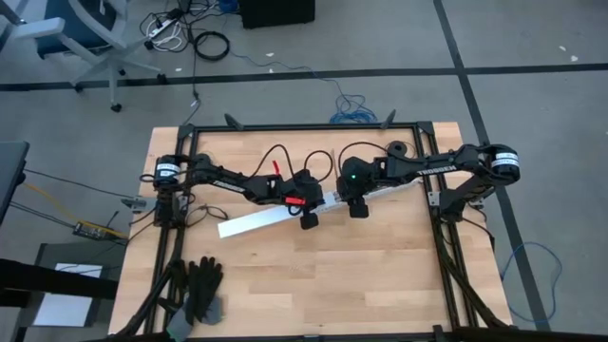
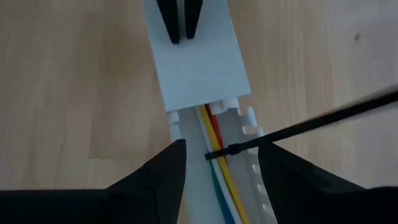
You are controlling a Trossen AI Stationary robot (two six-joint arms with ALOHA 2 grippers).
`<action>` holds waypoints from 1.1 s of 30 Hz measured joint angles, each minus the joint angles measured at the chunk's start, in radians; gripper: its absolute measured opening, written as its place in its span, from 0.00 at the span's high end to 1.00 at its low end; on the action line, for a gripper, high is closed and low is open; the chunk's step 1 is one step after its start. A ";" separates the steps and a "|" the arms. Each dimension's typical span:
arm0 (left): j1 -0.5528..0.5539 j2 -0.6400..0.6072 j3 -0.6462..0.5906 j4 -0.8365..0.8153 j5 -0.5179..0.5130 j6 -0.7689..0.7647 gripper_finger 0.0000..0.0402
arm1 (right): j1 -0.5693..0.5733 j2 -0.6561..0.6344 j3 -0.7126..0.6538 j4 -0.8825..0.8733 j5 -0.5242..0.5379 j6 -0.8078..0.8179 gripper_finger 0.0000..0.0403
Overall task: Ziptie cables
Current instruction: Close the white cable duct
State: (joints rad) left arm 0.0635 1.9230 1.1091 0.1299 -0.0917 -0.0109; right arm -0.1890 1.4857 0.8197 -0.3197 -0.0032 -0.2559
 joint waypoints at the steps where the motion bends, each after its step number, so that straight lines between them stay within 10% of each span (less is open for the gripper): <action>1: 0.000 0.012 0.000 0.017 0.000 0.000 1.00 | -0.001 0.004 -0.002 0.003 -0.001 0.000 0.53; 33: 0.009 0.052 0.001 0.087 0.018 0.006 1.00 | -0.003 -0.013 0.000 0.014 -0.035 -0.041 0.55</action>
State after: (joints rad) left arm 0.0727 1.9755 1.1099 0.2165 -0.0736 -0.0051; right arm -0.1917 1.4727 0.8196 -0.3062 -0.0380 -0.2973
